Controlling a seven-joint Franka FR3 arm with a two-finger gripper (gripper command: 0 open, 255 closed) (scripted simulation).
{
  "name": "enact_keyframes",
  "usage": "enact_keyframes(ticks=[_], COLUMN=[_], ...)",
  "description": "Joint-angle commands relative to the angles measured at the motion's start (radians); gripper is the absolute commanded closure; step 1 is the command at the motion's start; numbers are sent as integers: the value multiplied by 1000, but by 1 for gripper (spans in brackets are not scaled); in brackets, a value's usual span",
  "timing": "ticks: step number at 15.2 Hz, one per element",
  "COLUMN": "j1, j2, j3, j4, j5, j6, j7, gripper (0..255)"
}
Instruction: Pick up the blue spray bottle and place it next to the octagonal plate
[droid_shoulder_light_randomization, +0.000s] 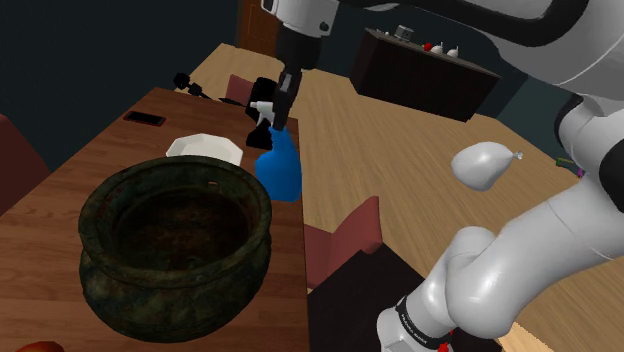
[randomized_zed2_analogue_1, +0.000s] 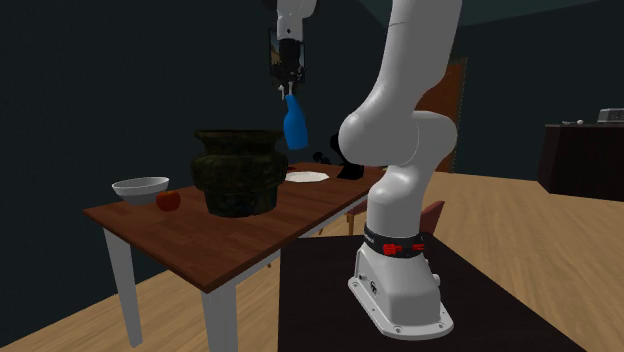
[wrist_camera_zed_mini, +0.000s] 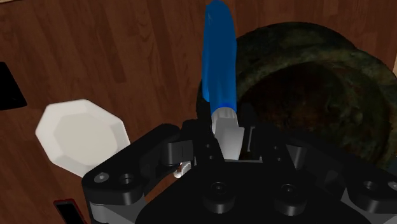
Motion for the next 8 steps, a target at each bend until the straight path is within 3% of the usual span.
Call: enact_keyframes(ticks=[1, 8], j1=[-8, -31], j2=[50, 253], j3=[-8, -32], j4=[9, 116], j5=[-8, -36], j6=[42, 135], j7=[-16, -62], gripper=[255, 255])
